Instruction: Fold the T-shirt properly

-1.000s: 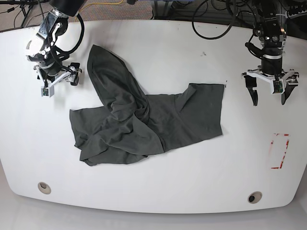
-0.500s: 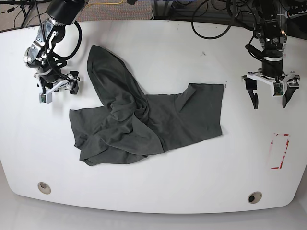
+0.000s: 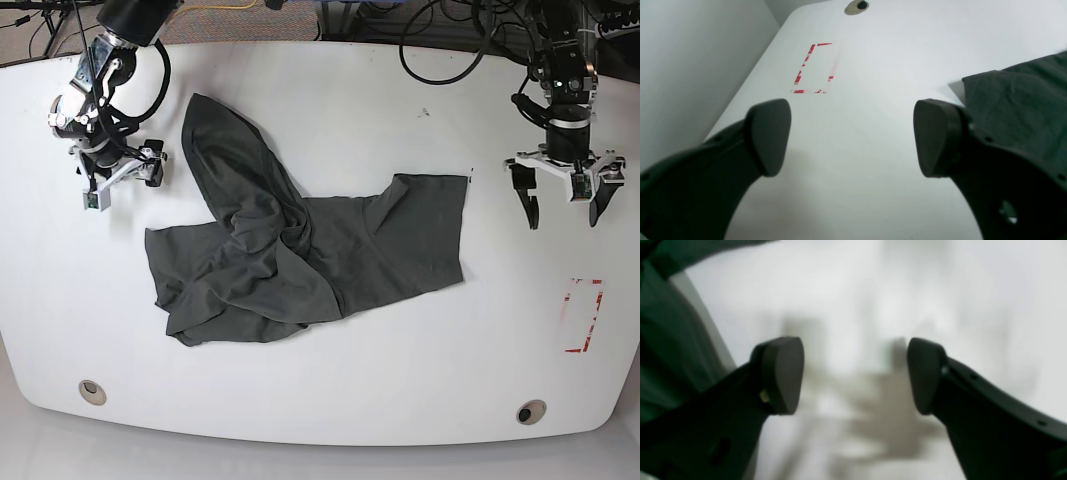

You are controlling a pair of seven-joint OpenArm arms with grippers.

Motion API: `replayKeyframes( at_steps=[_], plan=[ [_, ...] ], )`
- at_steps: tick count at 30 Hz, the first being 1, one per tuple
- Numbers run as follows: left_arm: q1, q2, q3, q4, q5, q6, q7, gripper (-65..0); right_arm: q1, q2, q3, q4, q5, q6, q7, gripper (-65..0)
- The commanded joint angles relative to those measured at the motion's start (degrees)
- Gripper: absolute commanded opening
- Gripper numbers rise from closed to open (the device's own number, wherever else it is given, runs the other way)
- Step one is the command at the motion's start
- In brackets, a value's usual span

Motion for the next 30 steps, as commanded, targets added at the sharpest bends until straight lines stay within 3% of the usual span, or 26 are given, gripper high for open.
replayKeyframes(
  at_steps=[1,12,30],
  plan=[
    [-0.1,-0.5,-0.1,1.3,-0.3,0.5,-2.0,-10.7,-0.3,-0.3,0.1,2.2,0.7,0.0,-2.9,-18.1],
    [0.1,-0.5,-0.2,1.5,-0.2,0.4,-2.4,-10.4,0.2,-3.8,-0.3,0.7,2.4,2.1,-3.0,-18.2],
    [-0.2,-0.5,0.0,1.2,-0.5,0.5,-2.4,-10.2,1.1,-5.5,0.1,-2.1,1.8,1.1,0.4,-18.4]
  ],
)
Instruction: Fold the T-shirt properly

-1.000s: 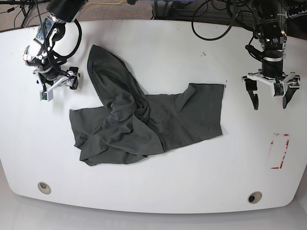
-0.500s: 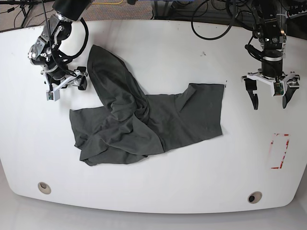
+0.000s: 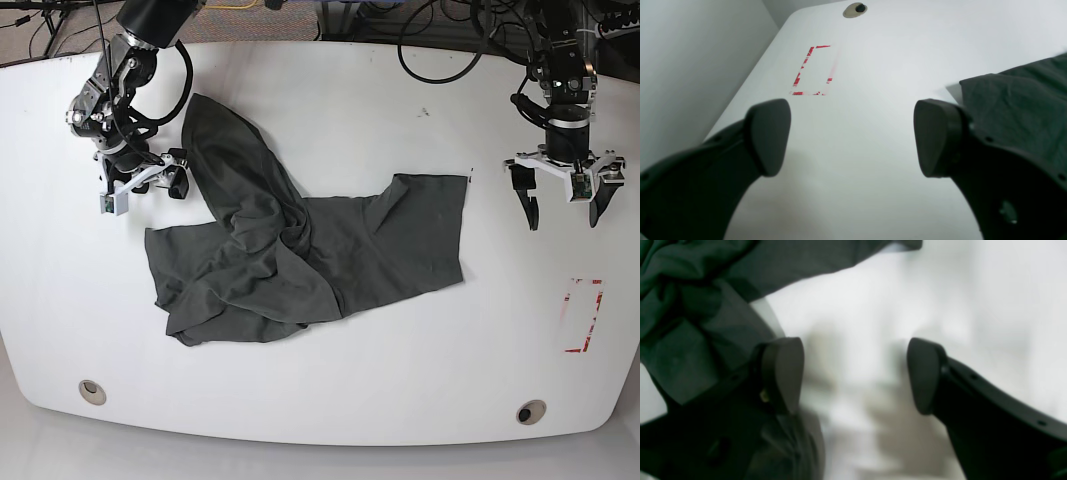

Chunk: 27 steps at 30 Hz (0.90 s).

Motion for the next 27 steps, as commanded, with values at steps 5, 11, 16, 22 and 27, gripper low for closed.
replayKeyframes(
  at_steps=[5,11,16,22,27],
  plan=[
    [-0.7,-0.7,-0.3,0.9,-0.3,0.3,-1.7,-10.2,-0.5,0.2,-1.0,0.0,-1.4,-0.5,-3.7,-18.3],
    [-1.0,-0.6,-0.1,0.6,-0.3,0.2,-1.7,-10.0,-0.8,0.7,-1.5,0.6,-1.2,-0.1,-3.7,-18.5],
    [-1.4,-0.2,0.3,0.3,-0.4,0.0,-1.5,-9.8,-1.3,1.3,-2.0,1.0,-1.0,0.3,-3.7,-18.8],
    [-1.5,-0.1,0.3,0.1,-0.4,-0.1,-1.2,-9.9,-1.8,1.8,-3.0,1.1,-1.1,0.2,-3.5,-18.9],
    [-1.3,-0.4,0.4,0.4,-0.4,0.2,-1.2,-10.0,-2.1,1.6,-3.1,0.8,-0.5,0.2,-3.5,-18.7]
  ],
)
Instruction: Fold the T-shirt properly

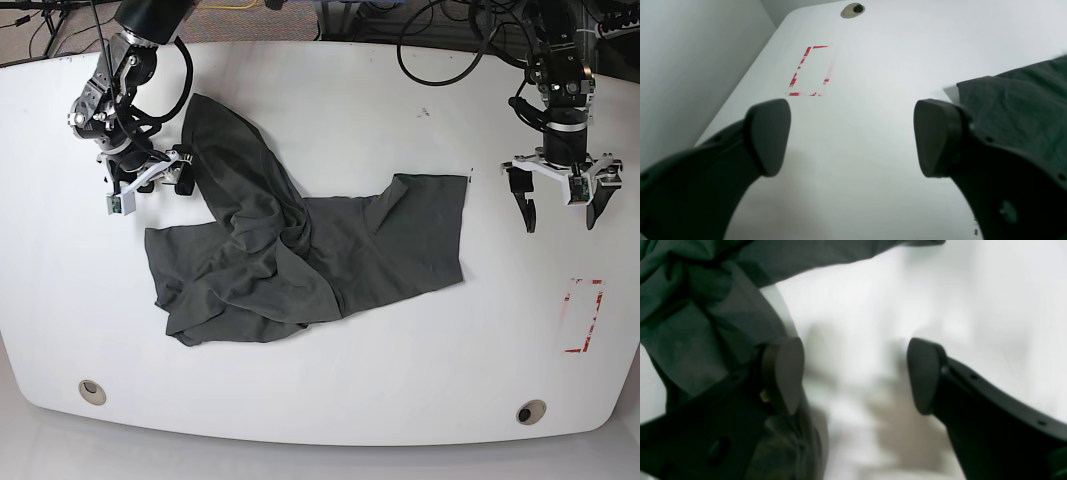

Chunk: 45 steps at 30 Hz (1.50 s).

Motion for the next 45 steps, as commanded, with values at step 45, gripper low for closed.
replayKeyframes(
  at_steps=[45],
  plan=[
    [-0.4,-0.6,0.2,1.3,-0.4,0.3,-1.5,-10.2,-3.2,-4.3,-4.8,3.1,1.0,3.2,0.6,-18.9]
  ],
)
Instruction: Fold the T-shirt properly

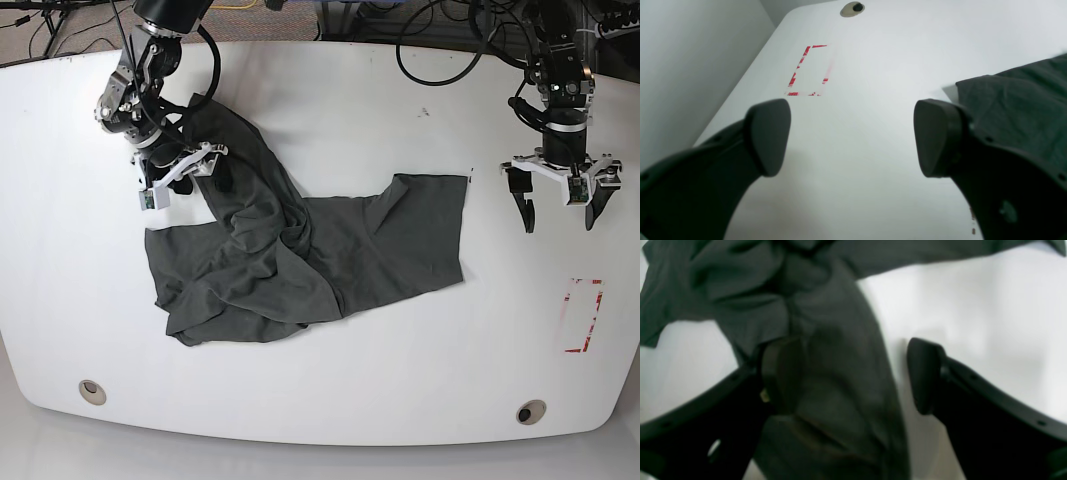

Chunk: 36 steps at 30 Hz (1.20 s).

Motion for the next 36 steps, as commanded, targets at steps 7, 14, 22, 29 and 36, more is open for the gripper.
replayKeyframes(
  at_steps=[7,14,22,29,36],
  plan=[
    [-0.3,-0.5,-0.2,1.4,-0.3,0.4,-1.5,-10.0,-0.4,-0.6,0.0,3.2,-1.3,0.0,-3.7,-18.3],
    [-0.3,-0.5,-0.2,1.3,-0.3,0.5,-1.4,-10.3,-0.4,-0.1,0.0,3.0,-1.1,1.3,-3.4,-25.6],
    [-0.3,-0.5,-0.1,1.3,-0.1,0.7,-1.7,-10.0,-0.1,0.2,-0.2,2.1,-1.6,2.4,-3.3,-61.4],
    [-0.4,-0.5,-0.1,1.4,0.0,0.6,-1.6,-9.5,0.6,-0.1,-0.4,1.9,-1.8,1.4,-3.9,-65.0],
    [-0.8,-0.4,0.0,1.3,0.0,0.4,-1.1,-9.2,-0.3,0.6,0.2,2.9,-1.7,-0.4,-3.5,-65.0]
  ],
)
